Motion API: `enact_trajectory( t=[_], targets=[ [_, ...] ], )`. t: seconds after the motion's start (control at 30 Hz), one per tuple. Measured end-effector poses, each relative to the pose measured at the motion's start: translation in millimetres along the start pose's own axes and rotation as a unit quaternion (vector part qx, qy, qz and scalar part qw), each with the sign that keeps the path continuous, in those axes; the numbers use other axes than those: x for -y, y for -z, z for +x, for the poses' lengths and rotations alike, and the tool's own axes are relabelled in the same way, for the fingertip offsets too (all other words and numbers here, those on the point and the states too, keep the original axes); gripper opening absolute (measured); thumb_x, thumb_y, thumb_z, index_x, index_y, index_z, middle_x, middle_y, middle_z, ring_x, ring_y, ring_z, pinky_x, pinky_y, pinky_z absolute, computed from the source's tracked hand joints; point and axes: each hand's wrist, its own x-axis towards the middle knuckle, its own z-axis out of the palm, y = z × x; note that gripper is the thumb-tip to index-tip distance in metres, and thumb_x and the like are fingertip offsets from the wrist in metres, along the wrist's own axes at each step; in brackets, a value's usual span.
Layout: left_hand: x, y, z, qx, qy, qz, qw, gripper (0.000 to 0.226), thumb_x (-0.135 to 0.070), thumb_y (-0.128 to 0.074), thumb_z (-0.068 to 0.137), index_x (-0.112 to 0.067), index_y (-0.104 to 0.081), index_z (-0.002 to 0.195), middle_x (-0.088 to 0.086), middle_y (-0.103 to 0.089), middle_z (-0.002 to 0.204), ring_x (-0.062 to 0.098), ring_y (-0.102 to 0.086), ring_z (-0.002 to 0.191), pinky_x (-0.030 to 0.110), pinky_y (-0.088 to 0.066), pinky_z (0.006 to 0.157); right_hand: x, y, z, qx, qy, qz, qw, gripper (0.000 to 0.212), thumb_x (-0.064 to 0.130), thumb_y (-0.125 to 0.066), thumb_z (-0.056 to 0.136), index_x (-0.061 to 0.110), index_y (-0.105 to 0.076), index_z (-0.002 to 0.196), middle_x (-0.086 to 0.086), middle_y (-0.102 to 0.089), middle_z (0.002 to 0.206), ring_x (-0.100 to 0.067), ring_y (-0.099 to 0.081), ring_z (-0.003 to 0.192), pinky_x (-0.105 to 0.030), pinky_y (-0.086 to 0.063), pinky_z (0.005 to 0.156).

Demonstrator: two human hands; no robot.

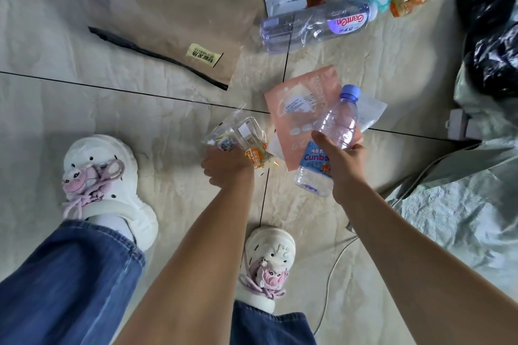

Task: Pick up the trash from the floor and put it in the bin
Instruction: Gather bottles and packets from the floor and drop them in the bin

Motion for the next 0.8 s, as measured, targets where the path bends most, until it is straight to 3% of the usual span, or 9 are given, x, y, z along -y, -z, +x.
enact_trajectory(
  t=[0.07, 0.13, 0.23, 0.33, 0.43, 0.5, 0.63, 0.7, 0.8],
  targets=[
    [-2, -7, 3, -0.008, 0.028, -0.076, 0.997, 0.055, -0.029, -0.065, 0.083, -0.015, -0.040, 0.130, 0.011, -0.057, 0.123, 0.031, -0.058, 0.111, 0.041, -0.046, 0.097, -1, 2, 5, -0.001, 0.011, -0.002, 1.000, 0.065, 0.013, -0.083, 0.071, 0.014, -0.042, 0.121, -0.017, -0.063, 0.122, -0.031, -0.069, 0.103, -0.040, -0.060, 0.079],
    [-3, -12, 10, 0.002, 0.037, -0.143, 0.989, 0.056, -0.027, -0.064, 0.082, -0.017, -0.037, 0.130, 0.003, -0.059, 0.116, 0.027, -0.059, 0.108, 0.037, -0.044, 0.097, -2, 5, 10, -0.006, 0.012, 0.000, 1.000, 0.070, 0.014, -0.084, 0.070, 0.012, -0.042, 0.125, -0.017, -0.062, 0.123, -0.031, -0.068, 0.104, -0.045, -0.058, 0.086],
    [-5, -10, 17, 0.040, 0.024, -0.152, 0.987, 0.052, -0.024, -0.070, 0.076, -0.017, -0.039, 0.117, 0.004, -0.063, 0.106, 0.029, -0.063, 0.094, 0.041, -0.049, 0.096, 0, 9, 12, -0.004, 0.009, -0.009, 1.000, 0.076, 0.018, -0.085, 0.069, 0.010, -0.040, 0.130, -0.016, -0.062, 0.125, -0.029, -0.068, 0.104, -0.048, -0.056, 0.091],
    [-7, 4, 22, 0.070, 0.013, -0.148, 0.986, 0.048, -0.022, -0.076, 0.069, -0.013, -0.054, 0.110, 0.008, -0.069, 0.105, 0.028, -0.067, 0.087, 0.040, -0.057, 0.086, 5, 13, 6, -0.001, 0.012, -0.019, 1.000, 0.074, 0.018, -0.084, 0.070, 0.009, -0.041, 0.129, -0.016, -0.063, 0.124, -0.029, -0.069, 0.102, -0.046, -0.056, 0.090],
    [-16, 28, 25, 0.089, 0.005, -0.126, 0.988, 0.020, -0.024, -0.078, 0.064, -0.016, -0.063, 0.073, 0.006, -0.073, 0.085, 0.022, -0.067, 0.066, 0.031, -0.057, 0.070, 17, 11, -10, 0.008, 0.023, -0.009, 1.000, 0.070, 0.013, -0.081, 0.073, 0.007, -0.042, 0.131, -0.020, -0.062, 0.126, -0.032, -0.068, 0.105, -0.040, -0.058, 0.084],
    [-29, 48, 23, 0.109, 0.006, -0.123, 0.986, 0.023, -0.022, -0.082, 0.060, -0.013, -0.060, 0.061, 0.004, -0.069, 0.074, 0.016, -0.060, 0.054, 0.025, -0.051, 0.061, 28, 8, -24, 0.020, 0.034, 0.002, 0.999, 0.067, 0.008, -0.077, 0.076, 0.008, -0.041, 0.132, -0.020, -0.062, 0.124, -0.034, -0.067, 0.105, -0.038, -0.058, 0.080],
    [-76, 101, 14, 0.144, -0.002, -0.121, 0.982, 0.037, -0.019, -0.085, 0.063, 0.000, -0.071, 0.090, 0.012, -0.072, 0.085, 0.022, -0.069, 0.070, 0.030, -0.058, 0.068, 66, 1, -61, 0.030, 0.053, 0.032, 0.998, 0.061, 0.003, -0.074, 0.079, 0.005, -0.042, 0.131, -0.018, -0.062, 0.112, -0.030, -0.066, 0.093, -0.035, -0.058, 0.073],
    [-102, 131, 9, 0.173, -0.009, -0.113, 0.978, 0.038, -0.023, -0.086, 0.063, 0.000, -0.069, 0.087, 0.012, -0.072, 0.085, 0.023, -0.069, 0.074, 0.030, -0.058, 0.072, 89, -2, -79, 0.028, 0.058, 0.034, 0.997, 0.059, 0.005, -0.074, 0.079, 0.005, -0.043, 0.128, -0.015, -0.063, 0.109, -0.028, -0.068, 0.089, -0.032, -0.061, 0.068],
    [-149, 187, -6, 0.206, -0.025, -0.121, 0.971, 0.034, -0.028, -0.085, 0.066, -0.007, -0.059, 0.072, 0.008, -0.069, 0.079, 0.020, -0.066, 0.065, 0.024, -0.051, 0.059, 137, -11, -107, 0.014, 0.066, 0.025, 0.997, 0.056, 0.012, -0.078, 0.076, 0.011, -0.039, 0.117, -0.008, -0.061, 0.107, -0.016, -0.067, 0.081, -0.021, -0.056, 0.052]
  ],
)
